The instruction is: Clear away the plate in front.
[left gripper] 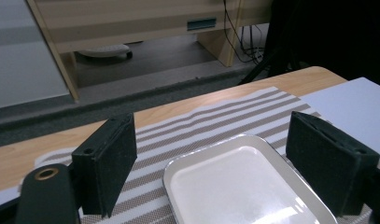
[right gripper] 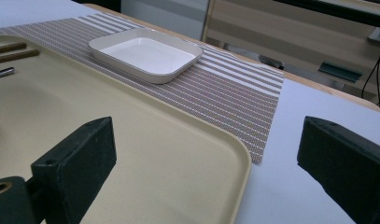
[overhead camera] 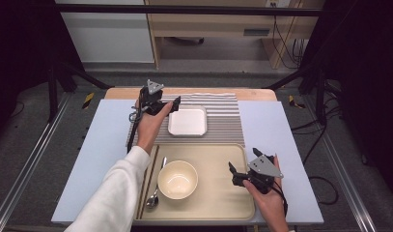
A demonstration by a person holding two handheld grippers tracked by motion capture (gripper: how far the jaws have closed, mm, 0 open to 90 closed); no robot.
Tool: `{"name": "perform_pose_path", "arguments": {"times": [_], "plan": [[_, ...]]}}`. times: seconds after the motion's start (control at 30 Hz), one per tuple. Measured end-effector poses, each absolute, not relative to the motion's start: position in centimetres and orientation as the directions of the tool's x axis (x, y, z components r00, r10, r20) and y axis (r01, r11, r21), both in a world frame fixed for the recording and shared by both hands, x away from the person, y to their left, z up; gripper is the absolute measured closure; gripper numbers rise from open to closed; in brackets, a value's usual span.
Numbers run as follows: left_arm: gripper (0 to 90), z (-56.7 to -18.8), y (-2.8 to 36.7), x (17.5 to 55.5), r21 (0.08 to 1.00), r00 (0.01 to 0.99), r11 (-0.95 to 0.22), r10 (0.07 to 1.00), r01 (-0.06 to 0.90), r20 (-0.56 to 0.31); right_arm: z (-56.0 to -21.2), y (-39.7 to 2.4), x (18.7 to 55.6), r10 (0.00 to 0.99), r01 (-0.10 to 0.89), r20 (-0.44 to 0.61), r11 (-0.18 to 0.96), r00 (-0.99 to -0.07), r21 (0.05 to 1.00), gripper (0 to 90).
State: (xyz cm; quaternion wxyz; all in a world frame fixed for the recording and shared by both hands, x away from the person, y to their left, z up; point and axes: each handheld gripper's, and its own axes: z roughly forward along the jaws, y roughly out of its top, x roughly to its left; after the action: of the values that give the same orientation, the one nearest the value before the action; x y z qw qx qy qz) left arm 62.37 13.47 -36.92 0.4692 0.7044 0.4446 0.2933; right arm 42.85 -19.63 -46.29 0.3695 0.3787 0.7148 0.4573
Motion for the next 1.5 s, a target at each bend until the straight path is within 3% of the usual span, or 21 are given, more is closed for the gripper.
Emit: {"name": "perform_pose_path", "arguments": {"times": [0.3, 0.4, 0.73, 1.13, 1.5], "plan": [[19.4, -38.3, 12.1, 62.3, 0.875, 0.467, -0.272, 0.882, 0.401, 0.060, -46.3, -19.5, 42.8, 0.876, 0.201, -0.185, 0.299, -0.446, 0.933, 4.6], [19.7, -39.3, 12.2, 62.4, 0.870, 0.450, -0.239, 0.893, 0.431, 0.023, -46.3, -19.5, 42.8, 0.877, 0.202, -0.182, 0.296, -0.444, 0.934, 4.6], [23.5, -42.4, 13.1, 62.3, 0.827, 0.351, -0.219, 0.936, 0.518, 0.029, -46.2, -19.6, 42.8, 0.883, 0.202, -0.175, 0.286, -0.436, 0.937, 3.9], [45.6, -44.4, 13.5, 62.2, 0.797, 0.357, -0.215, 0.934, 0.564, -0.001, -46.2, -19.6, 42.8, 0.881, 0.205, -0.178, 0.291, -0.438, 0.934, 3.9], [56.3, -45.6, 13.7, 61.8, 0.764, 0.372, -0.229, 0.928, 0.604, -0.015, -46.2, -19.5, 42.8, 0.879, 0.203, -0.183, 0.296, -0.440, 0.933, 4.0]]}}
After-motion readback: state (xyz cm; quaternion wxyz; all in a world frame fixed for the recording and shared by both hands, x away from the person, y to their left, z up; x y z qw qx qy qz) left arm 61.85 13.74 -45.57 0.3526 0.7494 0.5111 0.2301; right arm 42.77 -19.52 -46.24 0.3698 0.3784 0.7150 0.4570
